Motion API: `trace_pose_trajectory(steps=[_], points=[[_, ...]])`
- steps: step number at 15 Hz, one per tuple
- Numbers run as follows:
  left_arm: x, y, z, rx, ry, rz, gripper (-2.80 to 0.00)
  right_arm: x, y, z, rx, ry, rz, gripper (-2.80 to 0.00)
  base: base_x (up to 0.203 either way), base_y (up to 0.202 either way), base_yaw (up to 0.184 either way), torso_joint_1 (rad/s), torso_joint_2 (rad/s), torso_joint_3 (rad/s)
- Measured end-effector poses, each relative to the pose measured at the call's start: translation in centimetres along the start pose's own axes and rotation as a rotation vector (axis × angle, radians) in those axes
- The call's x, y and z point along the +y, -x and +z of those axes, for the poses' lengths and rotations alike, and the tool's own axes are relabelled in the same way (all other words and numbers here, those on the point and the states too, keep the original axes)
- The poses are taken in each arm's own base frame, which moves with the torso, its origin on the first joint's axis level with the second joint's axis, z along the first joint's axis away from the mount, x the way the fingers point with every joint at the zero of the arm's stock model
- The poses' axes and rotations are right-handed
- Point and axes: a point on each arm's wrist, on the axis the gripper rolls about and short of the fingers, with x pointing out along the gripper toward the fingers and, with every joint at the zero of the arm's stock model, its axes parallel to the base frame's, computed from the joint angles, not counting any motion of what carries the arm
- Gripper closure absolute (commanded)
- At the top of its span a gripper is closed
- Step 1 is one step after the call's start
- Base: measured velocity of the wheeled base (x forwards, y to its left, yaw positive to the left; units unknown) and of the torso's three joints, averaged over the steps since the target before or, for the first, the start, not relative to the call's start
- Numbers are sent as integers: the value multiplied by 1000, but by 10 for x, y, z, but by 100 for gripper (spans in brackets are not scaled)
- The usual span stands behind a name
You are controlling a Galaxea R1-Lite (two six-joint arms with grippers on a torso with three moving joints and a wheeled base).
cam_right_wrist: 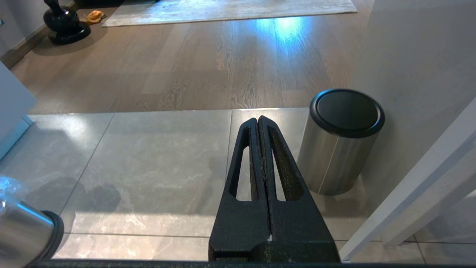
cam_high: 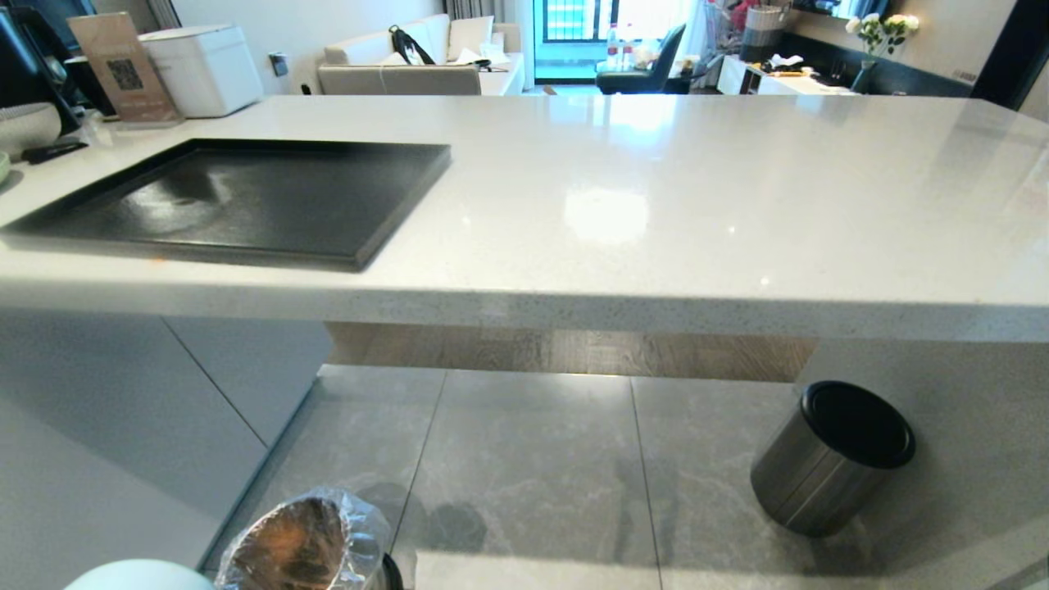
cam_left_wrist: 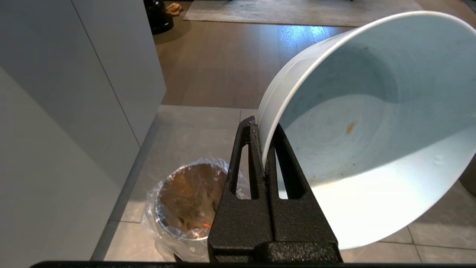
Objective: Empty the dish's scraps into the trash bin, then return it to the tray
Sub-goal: Put the bowl back to the table
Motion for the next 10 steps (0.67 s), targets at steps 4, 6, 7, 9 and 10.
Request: trace_pose_trajectory(steps=[4, 6, 7, 9, 10], points=[[0, 0, 0, -1, 0, 0, 0, 0, 0, 0, 0, 0, 0, 0, 0, 0, 0, 11, -419, -407], [0, 0, 0, 0, 0, 0, 0, 0, 0, 0, 0, 1, 0, 0, 0, 0, 0, 35, -449, -400], [0, 0, 0, 0, 0, 0, 0, 0, 0, 0, 0, 0, 0, 0, 0, 0, 0, 78, -457, -378], [0, 0, 0, 1, 0, 0, 0, 0, 0, 0, 0, 0, 0, 0, 0, 0, 0, 98, -466, -383], [0, 0, 0, 1, 0, 0, 0, 0, 0, 0, 0, 0, 0, 0, 0, 0, 0, 107, -483, -378]])
